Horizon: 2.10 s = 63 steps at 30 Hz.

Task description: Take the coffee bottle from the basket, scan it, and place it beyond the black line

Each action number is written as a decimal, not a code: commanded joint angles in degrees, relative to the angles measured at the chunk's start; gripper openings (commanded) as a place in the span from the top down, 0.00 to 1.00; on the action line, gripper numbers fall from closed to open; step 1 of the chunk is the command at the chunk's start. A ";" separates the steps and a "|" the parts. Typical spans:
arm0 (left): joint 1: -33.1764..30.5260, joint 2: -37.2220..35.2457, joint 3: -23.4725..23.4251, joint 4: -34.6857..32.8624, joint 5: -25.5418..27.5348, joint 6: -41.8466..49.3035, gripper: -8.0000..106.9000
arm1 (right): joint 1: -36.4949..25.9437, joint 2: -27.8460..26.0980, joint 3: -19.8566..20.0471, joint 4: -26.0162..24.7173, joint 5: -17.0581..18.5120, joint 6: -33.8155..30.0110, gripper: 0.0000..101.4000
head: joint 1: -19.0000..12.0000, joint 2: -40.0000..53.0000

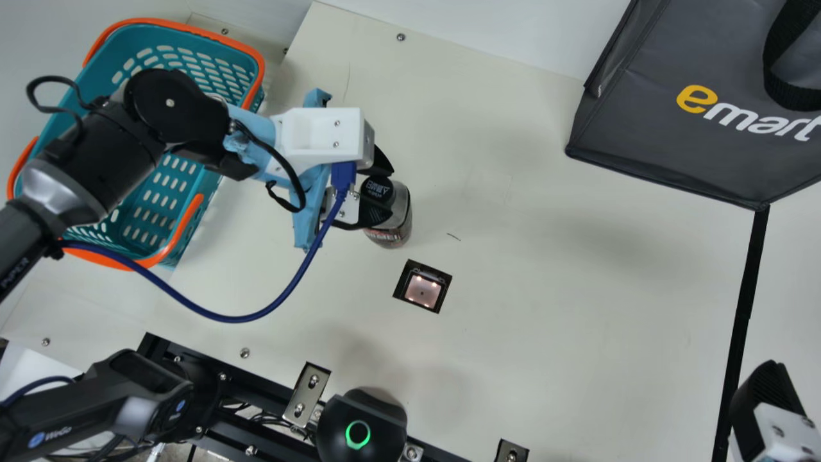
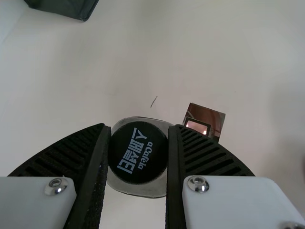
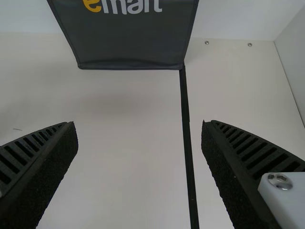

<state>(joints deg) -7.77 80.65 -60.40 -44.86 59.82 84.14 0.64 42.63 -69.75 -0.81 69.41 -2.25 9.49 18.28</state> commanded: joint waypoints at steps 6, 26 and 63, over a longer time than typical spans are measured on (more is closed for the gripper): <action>-0.17 -0.38 0.66 0.03 -0.16 0.15 0.65 | 0.00 0.00 0.00 0.00 0.00 0.00 0.10 | -1.57 0.14; -0.63 -1.22 1.46 0.70 -1.72 -0.60 0.15 | 0.00 0.00 0.00 0.00 0.00 0.00 0.10 | -1.57 0.14; 3.58 -9.37 -0.76 3.19 -4.32 -15.54 0.15 | 0.00 0.00 0.00 0.00 0.00 0.00 0.10 | -1.57 0.14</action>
<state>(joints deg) -4.49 71.47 -61.21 -41.63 55.75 68.79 0.64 42.63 -69.75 -0.81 69.41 -2.25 9.49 18.28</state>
